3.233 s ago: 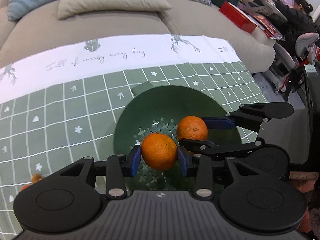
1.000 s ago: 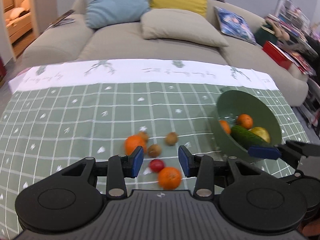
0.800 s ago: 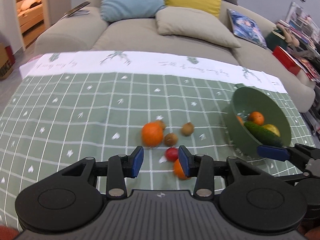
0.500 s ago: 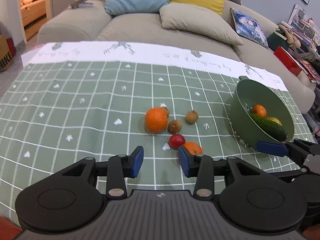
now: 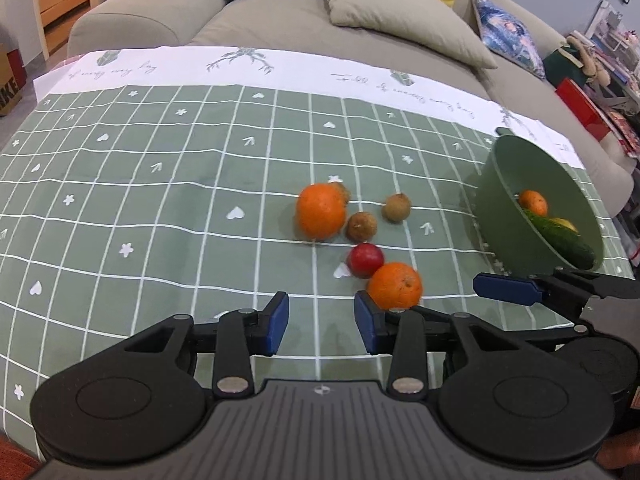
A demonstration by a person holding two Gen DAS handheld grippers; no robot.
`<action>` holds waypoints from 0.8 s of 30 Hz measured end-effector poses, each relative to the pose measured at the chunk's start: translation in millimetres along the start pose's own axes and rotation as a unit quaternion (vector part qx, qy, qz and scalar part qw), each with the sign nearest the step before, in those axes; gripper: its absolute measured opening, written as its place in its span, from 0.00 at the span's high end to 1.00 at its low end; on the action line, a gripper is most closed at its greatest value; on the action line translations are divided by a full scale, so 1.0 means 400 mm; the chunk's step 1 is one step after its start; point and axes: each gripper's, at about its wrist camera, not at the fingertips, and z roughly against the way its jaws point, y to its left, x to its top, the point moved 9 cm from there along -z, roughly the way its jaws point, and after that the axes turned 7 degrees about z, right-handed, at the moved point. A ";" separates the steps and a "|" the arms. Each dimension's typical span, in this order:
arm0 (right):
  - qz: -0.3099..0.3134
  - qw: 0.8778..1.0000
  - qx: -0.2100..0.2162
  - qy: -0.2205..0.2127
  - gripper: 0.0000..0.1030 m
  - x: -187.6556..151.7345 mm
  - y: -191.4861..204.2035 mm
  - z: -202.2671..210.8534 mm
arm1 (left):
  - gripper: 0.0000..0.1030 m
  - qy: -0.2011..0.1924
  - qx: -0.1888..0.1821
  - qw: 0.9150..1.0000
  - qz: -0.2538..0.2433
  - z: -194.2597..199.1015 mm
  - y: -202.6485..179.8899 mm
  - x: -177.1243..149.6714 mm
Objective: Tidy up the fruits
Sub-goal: 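Withdraw both tools from the colander toward the remaining oranges, then grasp an orange with the left tool while the right tool grasps another orange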
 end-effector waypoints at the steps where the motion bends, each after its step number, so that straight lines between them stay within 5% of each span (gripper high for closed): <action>1: 0.002 1.000 0.003 0.002 0.37 0.002 0.003 -0.011 | 0.57 -0.001 0.004 1.000 -0.001 -0.003 0.003 0.003; 19: -0.010 0.999 0.042 0.027 0.61 0.013 -0.001 -0.113 | 0.57 0.019 0.013 1.000 -0.004 -0.079 0.026 0.041; 24: -0.010 0.999 0.030 0.016 0.62 0.026 -0.021 -0.090 | 0.54 0.012 0.009 1.000 -0.015 -0.094 0.017 0.066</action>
